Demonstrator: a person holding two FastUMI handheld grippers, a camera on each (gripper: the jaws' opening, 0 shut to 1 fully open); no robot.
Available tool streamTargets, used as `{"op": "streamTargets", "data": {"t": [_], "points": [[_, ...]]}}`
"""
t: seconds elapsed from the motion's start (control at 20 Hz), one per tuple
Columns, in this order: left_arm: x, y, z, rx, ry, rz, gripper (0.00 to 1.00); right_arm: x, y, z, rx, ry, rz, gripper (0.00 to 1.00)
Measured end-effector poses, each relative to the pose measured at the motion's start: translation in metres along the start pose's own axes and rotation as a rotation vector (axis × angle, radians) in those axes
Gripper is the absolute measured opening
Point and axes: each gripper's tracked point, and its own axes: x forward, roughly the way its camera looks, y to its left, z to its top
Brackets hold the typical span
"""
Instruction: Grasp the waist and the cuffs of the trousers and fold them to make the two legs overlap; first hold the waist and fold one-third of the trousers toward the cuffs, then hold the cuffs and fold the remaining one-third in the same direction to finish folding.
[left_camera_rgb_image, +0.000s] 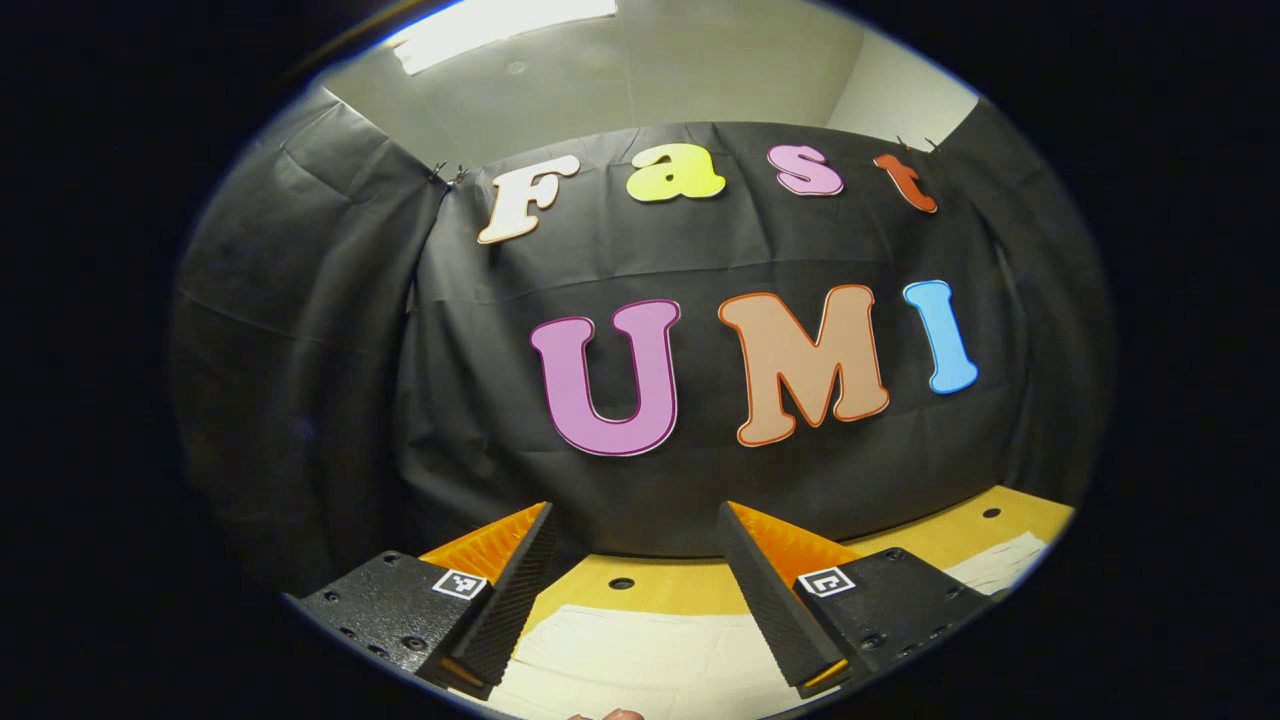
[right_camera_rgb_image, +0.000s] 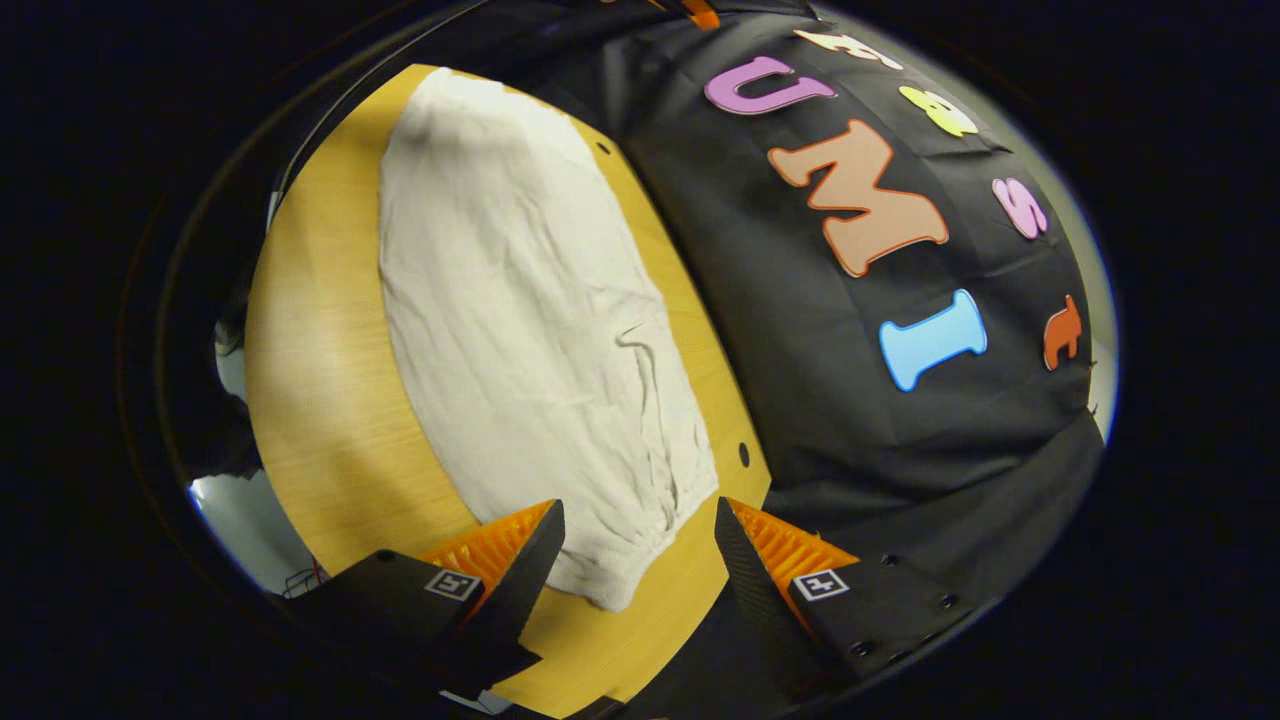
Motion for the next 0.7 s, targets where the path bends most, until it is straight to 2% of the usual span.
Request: {"op": "streamTargets", "data": {"t": [0.05,0.1,0.4,0.5,0.7], "points": [[-0.001,0.002,-0.003,-0.001,0.007,0.001,0.96,0.003,0.008,-0.004,-0.014,0.017,0.024,1.0],[0.0,0.004,-0.005,-0.004,0.016,0.004,0.96,0.005,0.012,-0.01,-0.029,0.033,0.045,0.97],[0.0,0.013,-0.015,0.002,0.047,0.02,0.96,0.009,0.032,-0.038,-0.109,0.1,0.124,0.97],[0.0,0.016,-0.016,0.015,0.047,0.025,0.96,0.014,0.038,-0.043,-0.131,0.111,0.151,1.0],[-0.001,0.023,-0.014,0.04,0.043,0.035,0.96,0.023,0.036,-0.041,-0.173,0.109,0.145,0.95]]}}
